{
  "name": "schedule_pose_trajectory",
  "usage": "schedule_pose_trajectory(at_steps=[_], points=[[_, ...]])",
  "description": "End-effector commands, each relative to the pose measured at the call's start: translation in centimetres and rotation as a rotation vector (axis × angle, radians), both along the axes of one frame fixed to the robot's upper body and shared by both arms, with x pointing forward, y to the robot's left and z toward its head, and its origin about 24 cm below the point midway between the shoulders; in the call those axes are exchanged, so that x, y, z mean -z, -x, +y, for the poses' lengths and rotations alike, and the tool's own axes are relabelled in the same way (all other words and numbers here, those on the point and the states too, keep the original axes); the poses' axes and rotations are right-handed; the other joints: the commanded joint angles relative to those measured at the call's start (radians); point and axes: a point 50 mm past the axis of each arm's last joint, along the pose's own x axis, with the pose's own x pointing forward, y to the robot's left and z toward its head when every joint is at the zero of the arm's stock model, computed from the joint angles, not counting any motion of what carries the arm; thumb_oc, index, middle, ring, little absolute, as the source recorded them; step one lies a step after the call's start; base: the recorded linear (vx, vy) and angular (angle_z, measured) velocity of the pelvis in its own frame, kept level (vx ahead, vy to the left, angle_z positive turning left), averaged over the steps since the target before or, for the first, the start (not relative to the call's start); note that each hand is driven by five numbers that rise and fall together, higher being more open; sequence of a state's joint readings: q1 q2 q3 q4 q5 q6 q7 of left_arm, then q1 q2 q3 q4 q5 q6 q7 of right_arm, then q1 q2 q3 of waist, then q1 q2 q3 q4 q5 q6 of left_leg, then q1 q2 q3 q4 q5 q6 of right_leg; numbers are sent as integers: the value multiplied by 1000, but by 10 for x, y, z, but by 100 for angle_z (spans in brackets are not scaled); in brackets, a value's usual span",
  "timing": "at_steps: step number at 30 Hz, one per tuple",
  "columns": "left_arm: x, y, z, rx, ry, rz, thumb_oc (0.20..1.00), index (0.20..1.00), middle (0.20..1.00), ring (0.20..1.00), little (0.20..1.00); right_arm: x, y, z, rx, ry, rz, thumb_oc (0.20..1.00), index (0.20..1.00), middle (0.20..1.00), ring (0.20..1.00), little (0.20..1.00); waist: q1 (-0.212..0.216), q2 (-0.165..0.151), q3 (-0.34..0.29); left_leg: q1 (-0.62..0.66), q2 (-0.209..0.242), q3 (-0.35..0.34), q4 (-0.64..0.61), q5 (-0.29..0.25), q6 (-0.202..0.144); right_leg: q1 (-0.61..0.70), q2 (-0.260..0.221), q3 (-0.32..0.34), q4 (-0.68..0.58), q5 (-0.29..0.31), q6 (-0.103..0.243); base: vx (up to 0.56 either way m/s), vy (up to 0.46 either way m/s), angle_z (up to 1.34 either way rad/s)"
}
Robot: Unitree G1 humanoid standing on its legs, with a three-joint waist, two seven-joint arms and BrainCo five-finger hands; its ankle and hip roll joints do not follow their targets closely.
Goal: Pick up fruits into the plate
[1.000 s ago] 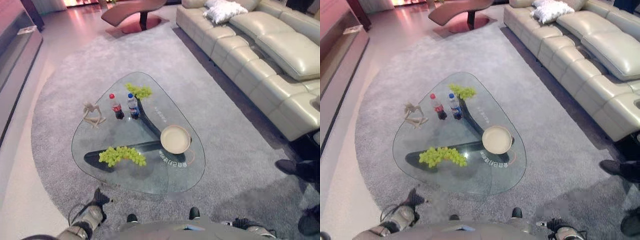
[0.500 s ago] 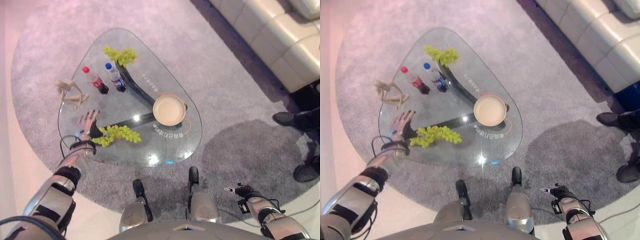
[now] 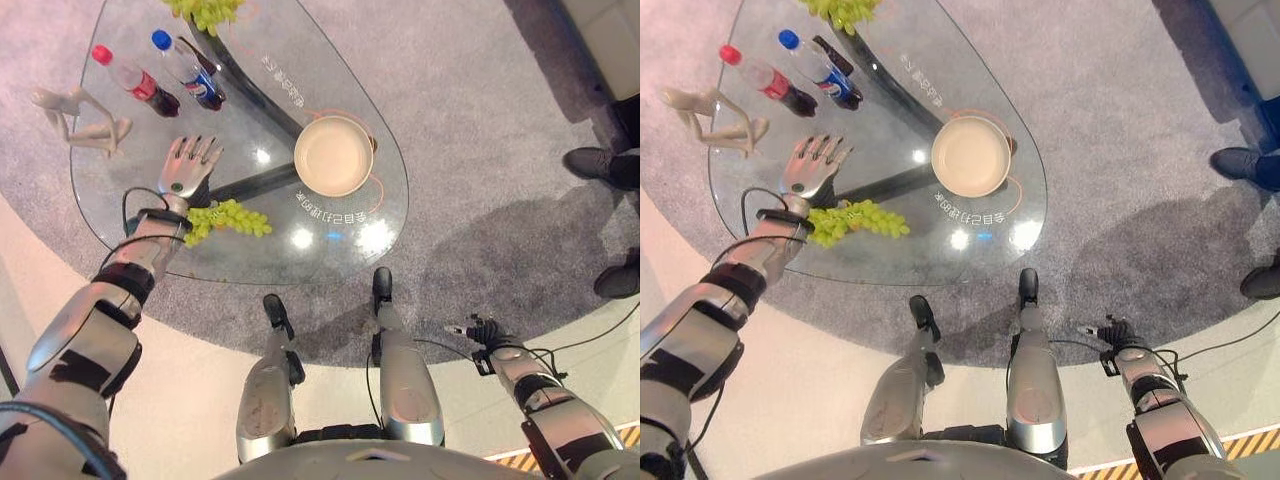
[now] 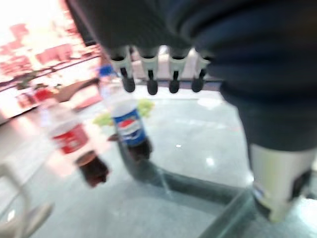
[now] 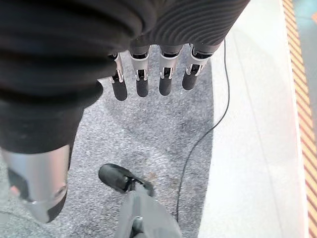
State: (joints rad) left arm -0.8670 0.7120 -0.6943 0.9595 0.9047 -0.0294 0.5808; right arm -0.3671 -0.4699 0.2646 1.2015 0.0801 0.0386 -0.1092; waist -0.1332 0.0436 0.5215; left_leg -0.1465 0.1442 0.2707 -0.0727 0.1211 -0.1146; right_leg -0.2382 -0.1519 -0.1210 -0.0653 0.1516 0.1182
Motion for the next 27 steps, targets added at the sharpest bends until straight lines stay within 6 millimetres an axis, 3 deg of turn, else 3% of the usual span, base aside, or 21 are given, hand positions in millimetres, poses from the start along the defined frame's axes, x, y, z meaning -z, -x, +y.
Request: schedule_pose_trajectory(at_steps=[1,7,14,20,27], points=[[-28,-1,28,-71,-104,-31,1000,1000,1000,1000,1000,-8,-3,-11,32,46,-29,1000,1000,1000,1000,1000,-9,-45,-2,-164,-57,-29,168,-103,22,-124,19,-3,164,-101,0,0,0,0],[-36,-9,18,-53,-72,7,1000,1000,1000,1000,1000,-23,-19,-12,45,55,-90,1000,1000,1000,1000,1000,-15,-53,-2,-263,-57,-31,214,-103,24,-228,28,-5,225,-110,-6,-16,-10,1],[-32,-13,16,-103,-62,107,1000,1000,1000,1000,1000,-31,-23,-20,85,62,-136,1000,1000,1000,1000,1000,-28,-46,-2,-343,-50,-35,249,-105,22,-313,38,-3,281,-129,-11,-2,-1,2],[-25,-12,21,-156,-46,208,1000,1000,1000,1000,1000,-38,-25,-26,105,77,-189,1000,1000,1000,1000,1000,-37,-44,-2,-399,-39,-27,281,-109,18,-367,38,-7,305,-132,-16,2,0,1],[-33,-10,32,-210,-83,162,1000,1000,1000,1000,1000,-52,-31,-30,101,99,-280,1000,1000,1000,1000,1000,-50,-46,-2,-465,-39,-19,318,-113,15,-429,43,-4,324,-127,-21,11,8,-1]])
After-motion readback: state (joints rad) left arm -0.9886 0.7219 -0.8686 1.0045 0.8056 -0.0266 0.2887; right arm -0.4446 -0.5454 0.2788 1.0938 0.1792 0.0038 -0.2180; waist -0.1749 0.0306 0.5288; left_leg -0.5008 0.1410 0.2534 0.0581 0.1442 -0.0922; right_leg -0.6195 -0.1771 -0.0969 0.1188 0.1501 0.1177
